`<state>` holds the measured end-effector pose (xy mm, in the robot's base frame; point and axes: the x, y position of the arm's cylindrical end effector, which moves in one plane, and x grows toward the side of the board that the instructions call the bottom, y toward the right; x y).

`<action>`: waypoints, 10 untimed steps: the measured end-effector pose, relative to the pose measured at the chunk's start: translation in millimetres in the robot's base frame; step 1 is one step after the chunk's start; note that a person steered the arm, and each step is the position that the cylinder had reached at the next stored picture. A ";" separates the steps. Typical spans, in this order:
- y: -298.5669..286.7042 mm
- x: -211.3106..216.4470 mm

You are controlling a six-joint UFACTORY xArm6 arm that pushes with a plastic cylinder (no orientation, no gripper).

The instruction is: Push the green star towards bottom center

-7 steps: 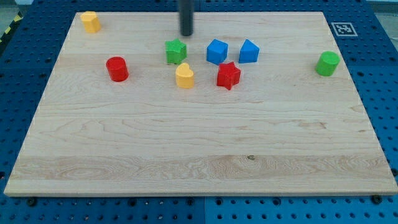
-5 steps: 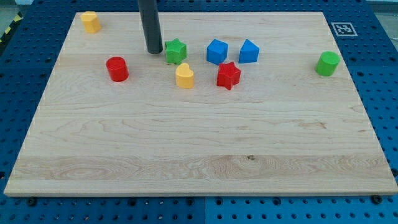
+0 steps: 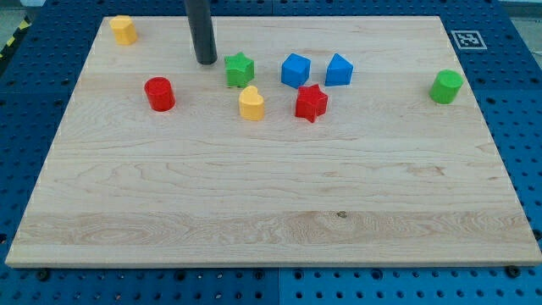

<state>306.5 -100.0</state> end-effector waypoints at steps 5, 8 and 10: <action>32.7 -2.4; 74.1 20.1; 73.9 35.6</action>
<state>342.2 -26.1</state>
